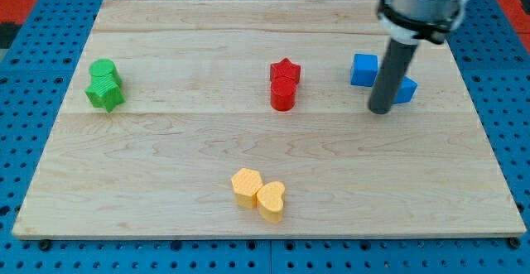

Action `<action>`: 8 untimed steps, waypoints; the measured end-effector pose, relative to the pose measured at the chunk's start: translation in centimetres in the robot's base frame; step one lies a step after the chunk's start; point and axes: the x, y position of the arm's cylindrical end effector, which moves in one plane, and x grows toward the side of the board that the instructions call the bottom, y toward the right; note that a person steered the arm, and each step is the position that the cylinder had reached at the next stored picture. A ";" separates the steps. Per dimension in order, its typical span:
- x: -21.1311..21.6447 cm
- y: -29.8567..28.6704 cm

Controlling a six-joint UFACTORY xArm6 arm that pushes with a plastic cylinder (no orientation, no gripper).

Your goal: Push the red circle and red star to the top center

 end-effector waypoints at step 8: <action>-1.7 -8.4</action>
